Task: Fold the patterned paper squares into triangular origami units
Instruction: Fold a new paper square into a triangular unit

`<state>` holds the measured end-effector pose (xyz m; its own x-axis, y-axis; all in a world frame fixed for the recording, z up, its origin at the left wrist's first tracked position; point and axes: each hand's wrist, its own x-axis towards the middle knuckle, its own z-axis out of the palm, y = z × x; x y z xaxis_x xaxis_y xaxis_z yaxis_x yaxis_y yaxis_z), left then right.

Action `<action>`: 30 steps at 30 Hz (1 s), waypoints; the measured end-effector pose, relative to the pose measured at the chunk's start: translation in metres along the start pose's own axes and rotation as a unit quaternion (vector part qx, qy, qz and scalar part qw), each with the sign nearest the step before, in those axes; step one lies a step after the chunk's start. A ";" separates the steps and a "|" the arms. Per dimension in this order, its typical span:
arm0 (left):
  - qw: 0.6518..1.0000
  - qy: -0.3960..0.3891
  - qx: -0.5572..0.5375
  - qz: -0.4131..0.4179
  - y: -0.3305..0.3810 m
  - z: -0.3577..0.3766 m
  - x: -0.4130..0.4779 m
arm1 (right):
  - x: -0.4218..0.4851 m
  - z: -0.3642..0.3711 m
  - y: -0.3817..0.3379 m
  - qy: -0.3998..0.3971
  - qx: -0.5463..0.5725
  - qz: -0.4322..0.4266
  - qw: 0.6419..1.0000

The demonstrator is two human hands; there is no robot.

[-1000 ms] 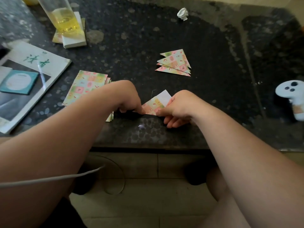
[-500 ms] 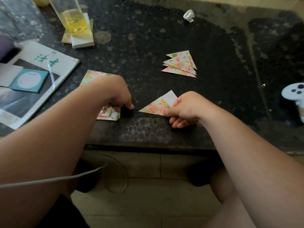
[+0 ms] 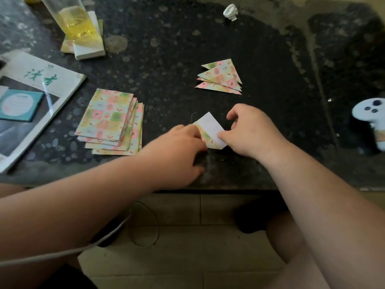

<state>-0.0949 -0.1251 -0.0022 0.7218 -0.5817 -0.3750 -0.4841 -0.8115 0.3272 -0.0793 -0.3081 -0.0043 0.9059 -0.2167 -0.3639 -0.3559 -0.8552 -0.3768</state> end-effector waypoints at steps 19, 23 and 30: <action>0.959 0.268 -0.088 -0.006 -0.023 0.005 -0.009 | -0.016 0.005 -0.008 -0.185 0.454 0.119 0.864; 0.942 0.309 -0.115 0.066 -0.030 0.013 -0.008 | -0.019 0.003 -0.008 -0.167 0.471 0.081 0.863; 0.931 0.319 -0.164 0.071 -0.033 0.017 -0.014 | -0.016 0.003 0.000 -0.097 0.537 0.028 0.838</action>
<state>-0.0973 -0.0912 -0.0231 0.8597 -0.4464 0.2483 -0.4951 -0.6088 0.6198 -0.0940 -0.3036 -0.0009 0.8637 -0.0729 -0.4987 -0.4920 0.0922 -0.8657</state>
